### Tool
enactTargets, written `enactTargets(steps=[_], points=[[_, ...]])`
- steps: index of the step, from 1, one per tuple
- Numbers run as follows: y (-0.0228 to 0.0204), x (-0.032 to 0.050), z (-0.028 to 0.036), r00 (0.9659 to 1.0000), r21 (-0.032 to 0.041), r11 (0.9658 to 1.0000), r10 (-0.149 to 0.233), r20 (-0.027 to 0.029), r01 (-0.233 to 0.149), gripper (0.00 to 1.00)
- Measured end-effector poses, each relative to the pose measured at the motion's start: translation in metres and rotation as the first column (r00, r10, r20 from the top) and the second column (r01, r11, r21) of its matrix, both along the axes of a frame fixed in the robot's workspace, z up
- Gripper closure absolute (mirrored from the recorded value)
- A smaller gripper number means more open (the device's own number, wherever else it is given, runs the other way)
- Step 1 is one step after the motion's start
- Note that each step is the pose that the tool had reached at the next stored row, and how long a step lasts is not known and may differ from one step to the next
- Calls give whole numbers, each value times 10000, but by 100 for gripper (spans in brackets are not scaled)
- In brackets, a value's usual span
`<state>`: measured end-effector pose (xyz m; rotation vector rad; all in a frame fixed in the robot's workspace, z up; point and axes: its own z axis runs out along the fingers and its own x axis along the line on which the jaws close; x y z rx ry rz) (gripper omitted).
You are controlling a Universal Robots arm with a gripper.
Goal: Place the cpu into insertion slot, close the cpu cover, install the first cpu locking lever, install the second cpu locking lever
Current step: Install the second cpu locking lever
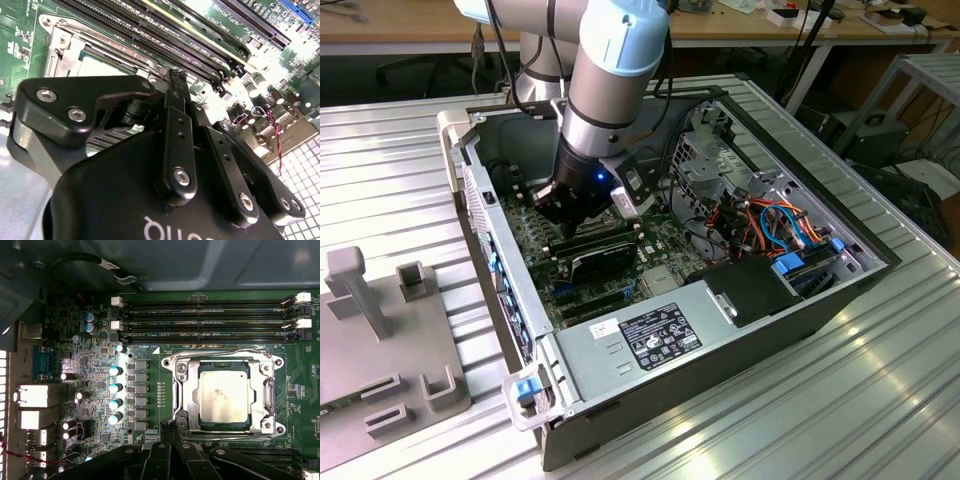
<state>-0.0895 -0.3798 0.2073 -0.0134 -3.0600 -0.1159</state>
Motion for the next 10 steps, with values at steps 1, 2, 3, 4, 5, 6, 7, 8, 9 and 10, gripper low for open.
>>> enactTargets(steps=[1, 2, 3, 4, 5, 6, 7, 8, 9, 10], points=[[2, 0, -4, 10000, -1, 10000, -1, -1, 1, 89], [3, 0, -6, 10000, -1, 10000, -1, 0, 1, 89], [5, 0, -7, 10000, -1, 10000, 0, 0, 0, 89], [9, 0, -11, 10000, 2, 10000, -2, 0, 2, 89], [13, 0, -18, 10000, 6, 10000, 0, 0, 0, 89], [15, 0, -22, 10000, 8, 10000, 0, 0, 0, 89], [15, 0, -25, 10000, 9, 10000, 1, 0, -1, 89], [15, 0, -27, 10000, 10, 10000, 0, -1, 0, 89], [16, 0, -30, 10000, 13, 10000, -1, 0, 1, 89], [17, 0, -32, 10000, 16, 10000, 0, 0, 0, 89]])
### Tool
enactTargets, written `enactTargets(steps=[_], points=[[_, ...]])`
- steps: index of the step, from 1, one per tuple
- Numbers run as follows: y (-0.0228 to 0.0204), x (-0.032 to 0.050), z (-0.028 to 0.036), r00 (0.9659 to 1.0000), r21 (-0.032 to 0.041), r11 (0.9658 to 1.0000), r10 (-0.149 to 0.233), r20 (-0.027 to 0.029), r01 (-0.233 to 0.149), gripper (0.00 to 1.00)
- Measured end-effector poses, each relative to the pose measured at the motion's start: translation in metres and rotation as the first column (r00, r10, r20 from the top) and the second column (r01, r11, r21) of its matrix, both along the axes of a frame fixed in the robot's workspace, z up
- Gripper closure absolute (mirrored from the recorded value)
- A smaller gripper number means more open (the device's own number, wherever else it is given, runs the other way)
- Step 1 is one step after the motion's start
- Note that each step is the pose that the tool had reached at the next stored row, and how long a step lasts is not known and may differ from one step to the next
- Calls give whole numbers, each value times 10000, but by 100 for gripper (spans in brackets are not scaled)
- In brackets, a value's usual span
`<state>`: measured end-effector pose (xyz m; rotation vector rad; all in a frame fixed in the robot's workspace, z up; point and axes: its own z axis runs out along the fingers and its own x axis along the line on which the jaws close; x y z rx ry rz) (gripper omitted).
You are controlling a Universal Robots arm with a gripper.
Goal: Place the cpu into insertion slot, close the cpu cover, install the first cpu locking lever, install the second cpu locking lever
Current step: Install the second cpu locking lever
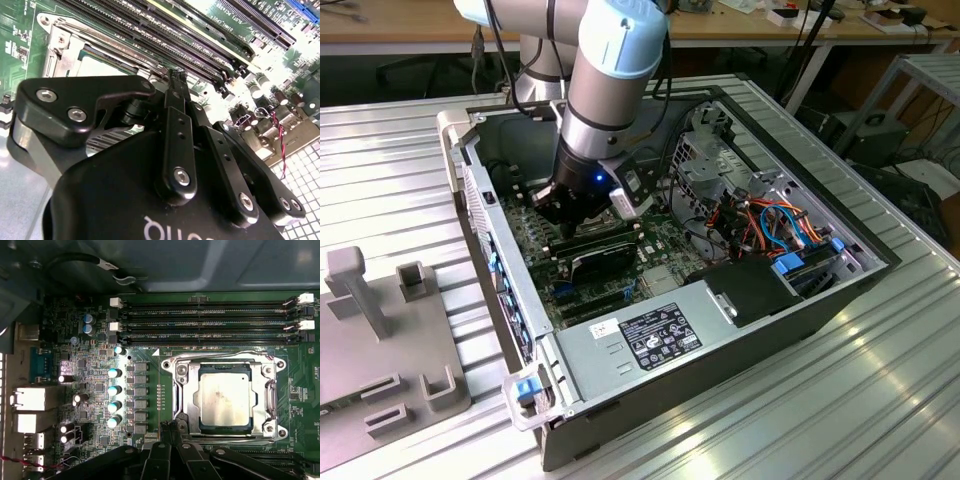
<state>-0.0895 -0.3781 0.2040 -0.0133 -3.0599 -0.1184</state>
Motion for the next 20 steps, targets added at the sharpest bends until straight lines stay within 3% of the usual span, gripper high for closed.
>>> enactTargets(steps=[20], points=[[4, 0, -37, 10000, 38, 10000, 0, -1, 0, 89]])
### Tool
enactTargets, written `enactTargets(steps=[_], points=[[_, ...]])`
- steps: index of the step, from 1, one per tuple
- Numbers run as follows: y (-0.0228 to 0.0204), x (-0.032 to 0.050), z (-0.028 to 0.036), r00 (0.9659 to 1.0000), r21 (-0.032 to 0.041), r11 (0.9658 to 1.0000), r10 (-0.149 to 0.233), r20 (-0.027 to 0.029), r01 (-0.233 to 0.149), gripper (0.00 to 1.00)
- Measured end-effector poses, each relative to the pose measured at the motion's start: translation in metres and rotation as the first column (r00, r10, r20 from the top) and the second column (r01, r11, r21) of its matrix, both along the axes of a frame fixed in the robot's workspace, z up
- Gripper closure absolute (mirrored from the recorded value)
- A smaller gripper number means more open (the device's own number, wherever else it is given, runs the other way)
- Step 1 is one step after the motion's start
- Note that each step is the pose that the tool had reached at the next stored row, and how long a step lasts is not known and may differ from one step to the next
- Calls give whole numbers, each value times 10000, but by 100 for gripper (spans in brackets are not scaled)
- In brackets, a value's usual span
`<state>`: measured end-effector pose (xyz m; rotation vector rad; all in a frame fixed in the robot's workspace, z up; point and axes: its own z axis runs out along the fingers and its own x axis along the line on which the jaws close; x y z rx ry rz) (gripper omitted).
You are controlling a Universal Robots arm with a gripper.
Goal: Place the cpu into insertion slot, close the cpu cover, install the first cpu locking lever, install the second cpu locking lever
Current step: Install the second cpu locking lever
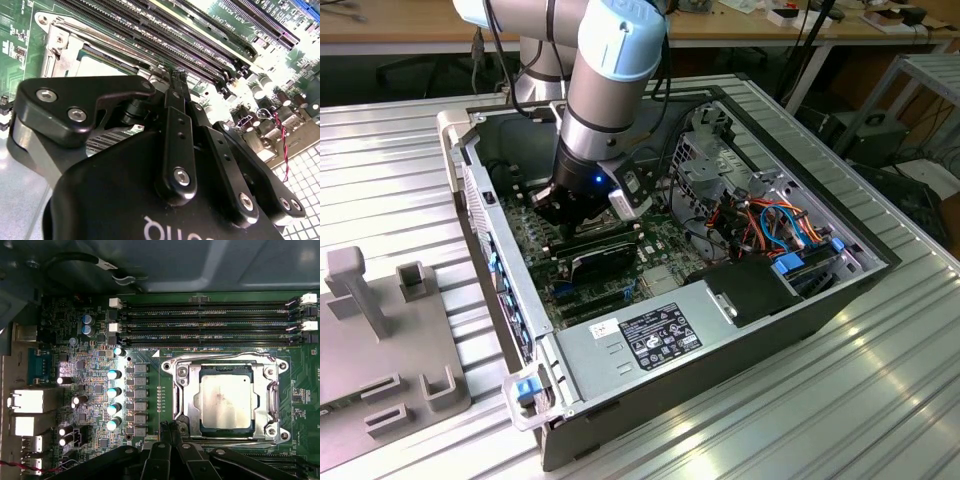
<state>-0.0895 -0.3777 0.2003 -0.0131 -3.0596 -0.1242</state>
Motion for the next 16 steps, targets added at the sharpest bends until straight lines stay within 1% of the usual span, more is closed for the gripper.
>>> enactTargets(steps=[3, 6, 10, 12, 16], points=[[1, 0, 2, 10000, 2, 10000, 0, 2, 0, 89], [2, 2, 33, 10000, 11, 10000, 0, 11, 0, 89], [0, 1, 63, 10000, 1, 10000, 1, 4, -1, 89], [0, 0, 97, 10000, 1, 10000, 0, 9, 0, 89], [1, 0, 199, 10000, 2, 10000, 0, 25, 0, 89]])
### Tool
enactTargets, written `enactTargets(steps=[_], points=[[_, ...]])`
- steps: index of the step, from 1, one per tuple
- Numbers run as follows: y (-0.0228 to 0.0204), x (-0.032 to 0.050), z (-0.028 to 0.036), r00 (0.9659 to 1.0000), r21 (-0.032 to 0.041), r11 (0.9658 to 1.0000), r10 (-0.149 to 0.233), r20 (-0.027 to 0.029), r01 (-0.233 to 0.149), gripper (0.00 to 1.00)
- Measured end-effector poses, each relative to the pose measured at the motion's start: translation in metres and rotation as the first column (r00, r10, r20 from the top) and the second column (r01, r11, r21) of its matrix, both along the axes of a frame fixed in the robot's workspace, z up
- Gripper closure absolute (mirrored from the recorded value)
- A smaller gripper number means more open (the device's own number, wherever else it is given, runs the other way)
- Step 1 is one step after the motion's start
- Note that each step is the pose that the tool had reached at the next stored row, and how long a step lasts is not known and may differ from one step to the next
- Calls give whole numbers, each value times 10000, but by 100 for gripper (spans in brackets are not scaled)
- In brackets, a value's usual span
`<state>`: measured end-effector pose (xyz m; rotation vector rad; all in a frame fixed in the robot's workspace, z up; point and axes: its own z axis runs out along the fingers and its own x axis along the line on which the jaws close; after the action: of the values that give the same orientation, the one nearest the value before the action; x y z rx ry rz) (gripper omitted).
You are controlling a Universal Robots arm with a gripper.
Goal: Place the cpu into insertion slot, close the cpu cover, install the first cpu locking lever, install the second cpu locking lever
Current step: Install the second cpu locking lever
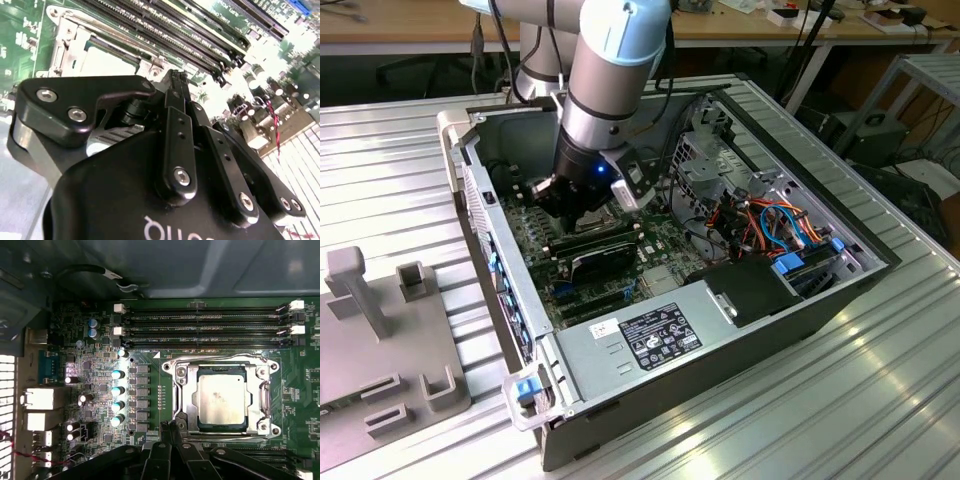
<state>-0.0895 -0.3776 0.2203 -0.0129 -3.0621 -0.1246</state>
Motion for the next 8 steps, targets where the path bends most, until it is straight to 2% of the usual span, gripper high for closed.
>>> enactTargets(steps=[4, 8], points=[[5, 0, 170, 10000, -2, 10000, 0, 33, 0, 89], [8, 0, 273, 10000, -1, 10000, 0, 60, 0, 89]])
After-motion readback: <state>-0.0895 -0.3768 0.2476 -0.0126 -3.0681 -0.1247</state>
